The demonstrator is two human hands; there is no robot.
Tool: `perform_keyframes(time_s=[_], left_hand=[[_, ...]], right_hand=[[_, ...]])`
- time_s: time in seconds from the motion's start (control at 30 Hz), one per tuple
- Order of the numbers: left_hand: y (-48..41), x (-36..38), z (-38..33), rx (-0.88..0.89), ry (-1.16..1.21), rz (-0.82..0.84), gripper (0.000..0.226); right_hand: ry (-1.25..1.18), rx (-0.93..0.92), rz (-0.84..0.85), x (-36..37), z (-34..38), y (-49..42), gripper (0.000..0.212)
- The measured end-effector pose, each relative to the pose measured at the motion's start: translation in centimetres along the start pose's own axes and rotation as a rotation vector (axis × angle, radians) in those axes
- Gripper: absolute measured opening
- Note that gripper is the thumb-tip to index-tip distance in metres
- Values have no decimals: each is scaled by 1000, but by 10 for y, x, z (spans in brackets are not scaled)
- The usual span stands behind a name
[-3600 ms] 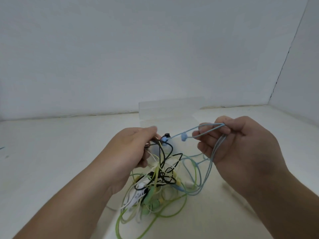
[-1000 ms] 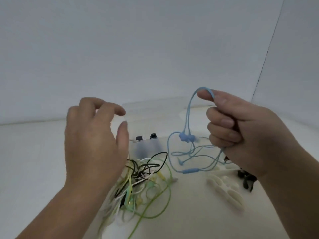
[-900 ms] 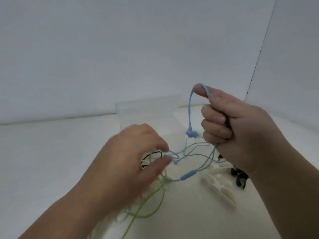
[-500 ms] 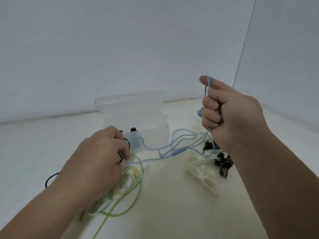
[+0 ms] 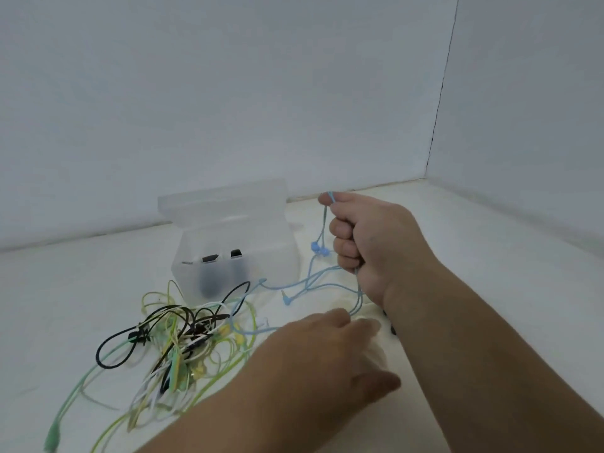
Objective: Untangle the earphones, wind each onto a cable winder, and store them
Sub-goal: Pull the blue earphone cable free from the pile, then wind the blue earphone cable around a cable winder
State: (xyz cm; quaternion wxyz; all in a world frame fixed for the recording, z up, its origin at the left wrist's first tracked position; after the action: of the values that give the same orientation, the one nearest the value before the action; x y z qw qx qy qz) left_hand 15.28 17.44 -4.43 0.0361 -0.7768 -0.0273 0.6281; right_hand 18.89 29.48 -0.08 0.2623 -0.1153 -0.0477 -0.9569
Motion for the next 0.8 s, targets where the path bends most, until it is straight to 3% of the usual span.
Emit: perform_keyframes(time_s=[0.07, 0.27, 0.43, 0.5, 0.63, 0.73, 0.8], left_hand=[[-6, 9, 4, -22, -65, -5, 82], [5, 4, 24, -156, -77, -44, 39], [12, -12, 42, -111, 34, -110, 27], [16, -23, 50, -115, 320, -156, 22], [22, -45, 72, -94, 1219, -99, 30], [21, -54, 85, -27, 1459, -396, 33], [20, -56, 91, -98, 1535, -641, 34]], right_hand=[[23, 7, 23, 1, -1, 1, 22], [85, -22, 65, 3, -2, 2, 19], [125, -58, 79, 6, -6, 4, 19], [126, -81, 78, 6, -5, 6, 20], [150, -105, 81, 7, -2, 9, 21], [278, -118, 110, 8, -1, 14, 21], [515, -197, 167, 13, 1, 19, 21]])
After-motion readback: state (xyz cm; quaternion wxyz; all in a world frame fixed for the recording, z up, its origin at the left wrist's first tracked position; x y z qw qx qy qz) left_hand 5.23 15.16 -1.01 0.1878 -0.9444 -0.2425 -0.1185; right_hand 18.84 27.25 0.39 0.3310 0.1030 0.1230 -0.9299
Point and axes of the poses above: each hand's wrist, its own y-axis away from the middle knuckle, its own x-axis out of the palm, z = x × y, the point moved 2 cm from there along -y, towards the middle knuckle, and after that the axes turned 4 degrees about y, right-handed, at the moved point
